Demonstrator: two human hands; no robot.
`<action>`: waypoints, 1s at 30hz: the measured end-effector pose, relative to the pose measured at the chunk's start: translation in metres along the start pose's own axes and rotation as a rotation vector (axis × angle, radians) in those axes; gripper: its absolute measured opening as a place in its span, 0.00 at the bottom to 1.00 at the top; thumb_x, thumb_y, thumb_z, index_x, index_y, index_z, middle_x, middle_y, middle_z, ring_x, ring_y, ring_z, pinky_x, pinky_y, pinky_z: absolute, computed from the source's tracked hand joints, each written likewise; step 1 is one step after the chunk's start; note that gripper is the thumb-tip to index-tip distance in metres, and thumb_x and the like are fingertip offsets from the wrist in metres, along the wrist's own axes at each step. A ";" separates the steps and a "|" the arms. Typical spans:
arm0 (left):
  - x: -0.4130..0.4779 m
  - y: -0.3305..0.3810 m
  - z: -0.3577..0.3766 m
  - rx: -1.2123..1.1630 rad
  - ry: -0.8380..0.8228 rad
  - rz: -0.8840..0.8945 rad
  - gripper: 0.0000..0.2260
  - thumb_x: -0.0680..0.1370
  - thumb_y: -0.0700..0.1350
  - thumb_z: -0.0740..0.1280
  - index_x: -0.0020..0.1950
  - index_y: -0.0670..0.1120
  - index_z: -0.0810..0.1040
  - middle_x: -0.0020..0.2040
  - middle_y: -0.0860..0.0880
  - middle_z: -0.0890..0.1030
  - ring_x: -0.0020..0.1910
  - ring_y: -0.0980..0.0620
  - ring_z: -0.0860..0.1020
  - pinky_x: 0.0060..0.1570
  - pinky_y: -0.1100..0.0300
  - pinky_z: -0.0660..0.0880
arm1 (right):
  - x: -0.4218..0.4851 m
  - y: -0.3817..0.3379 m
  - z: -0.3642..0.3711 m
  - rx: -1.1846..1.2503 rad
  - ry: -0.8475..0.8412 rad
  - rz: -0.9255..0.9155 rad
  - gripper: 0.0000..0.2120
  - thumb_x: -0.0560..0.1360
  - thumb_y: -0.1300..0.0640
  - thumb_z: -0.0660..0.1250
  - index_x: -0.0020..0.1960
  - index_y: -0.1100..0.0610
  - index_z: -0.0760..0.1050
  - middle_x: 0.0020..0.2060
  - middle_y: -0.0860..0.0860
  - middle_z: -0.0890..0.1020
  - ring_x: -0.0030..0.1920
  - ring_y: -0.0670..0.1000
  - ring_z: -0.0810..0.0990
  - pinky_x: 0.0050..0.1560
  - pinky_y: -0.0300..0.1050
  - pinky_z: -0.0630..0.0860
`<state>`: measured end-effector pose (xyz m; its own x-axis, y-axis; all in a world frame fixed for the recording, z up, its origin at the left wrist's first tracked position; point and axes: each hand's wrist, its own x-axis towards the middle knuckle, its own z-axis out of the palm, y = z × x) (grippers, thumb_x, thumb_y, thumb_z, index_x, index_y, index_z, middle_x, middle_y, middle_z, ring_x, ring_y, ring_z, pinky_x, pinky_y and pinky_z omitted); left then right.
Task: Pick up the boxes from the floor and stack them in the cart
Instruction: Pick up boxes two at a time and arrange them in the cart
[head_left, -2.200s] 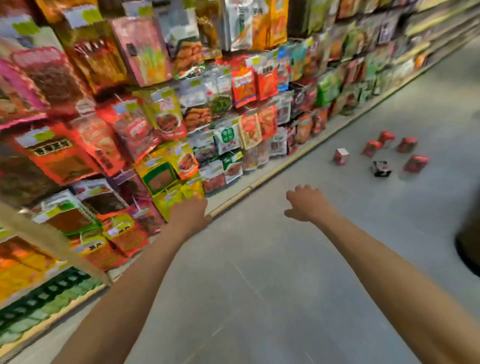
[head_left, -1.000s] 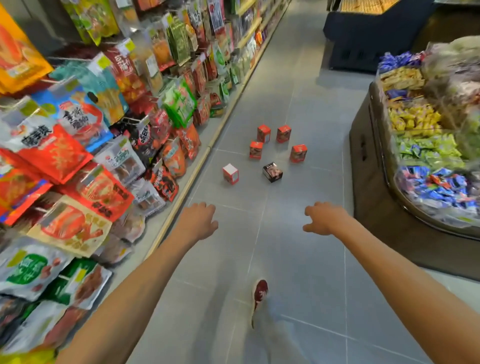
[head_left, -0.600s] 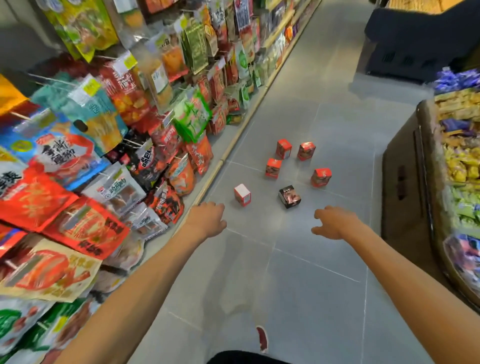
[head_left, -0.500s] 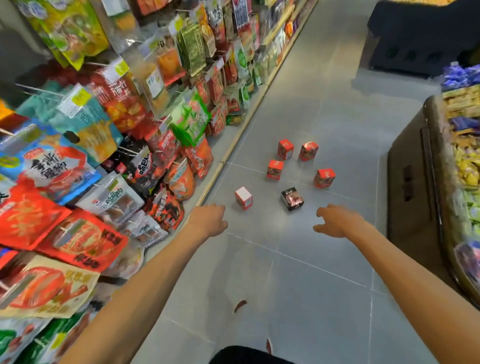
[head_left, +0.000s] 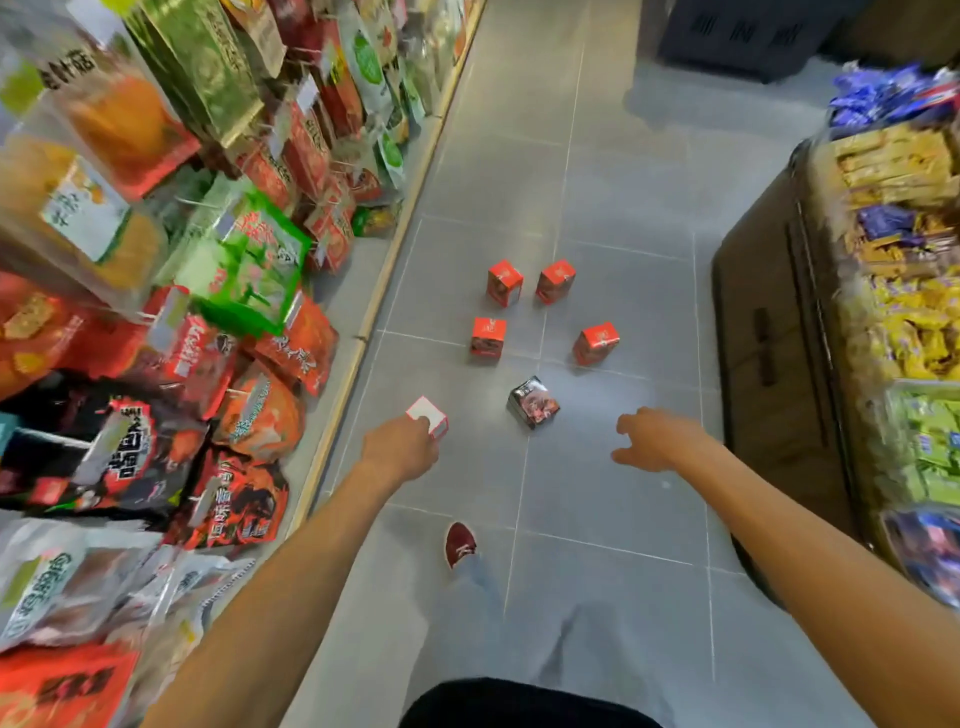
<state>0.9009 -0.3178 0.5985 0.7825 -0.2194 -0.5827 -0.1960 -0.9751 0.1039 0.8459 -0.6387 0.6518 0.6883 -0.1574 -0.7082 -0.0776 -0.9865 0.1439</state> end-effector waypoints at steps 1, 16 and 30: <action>0.012 -0.002 -0.004 -0.003 -0.019 0.002 0.18 0.79 0.54 0.59 0.65 0.47 0.74 0.62 0.43 0.79 0.61 0.42 0.78 0.56 0.51 0.74 | 0.011 -0.002 -0.007 0.000 -0.001 0.001 0.25 0.78 0.41 0.61 0.71 0.52 0.67 0.66 0.54 0.72 0.65 0.57 0.72 0.61 0.51 0.72; 0.255 -0.031 0.129 -0.130 -0.189 -0.237 0.20 0.79 0.51 0.62 0.69 0.46 0.71 0.66 0.42 0.76 0.65 0.41 0.75 0.59 0.51 0.71 | 0.310 -0.050 0.064 0.114 -0.061 -0.089 0.26 0.78 0.42 0.62 0.72 0.53 0.68 0.66 0.57 0.72 0.66 0.61 0.71 0.63 0.56 0.71; 0.530 -0.087 0.372 -0.790 0.028 -0.722 0.34 0.76 0.56 0.65 0.73 0.36 0.60 0.71 0.37 0.69 0.70 0.40 0.69 0.66 0.51 0.67 | 0.590 -0.072 0.231 0.097 0.005 -0.032 0.24 0.76 0.43 0.65 0.69 0.51 0.70 0.65 0.57 0.73 0.64 0.59 0.72 0.58 0.51 0.70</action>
<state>1.1129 -0.3370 -0.0190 0.5756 0.4274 -0.6971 0.7492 -0.6172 0.2402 1.0911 -0.6710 0.0638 0.6953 -0.1261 -0.7076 -0.1247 -0.9907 0.0540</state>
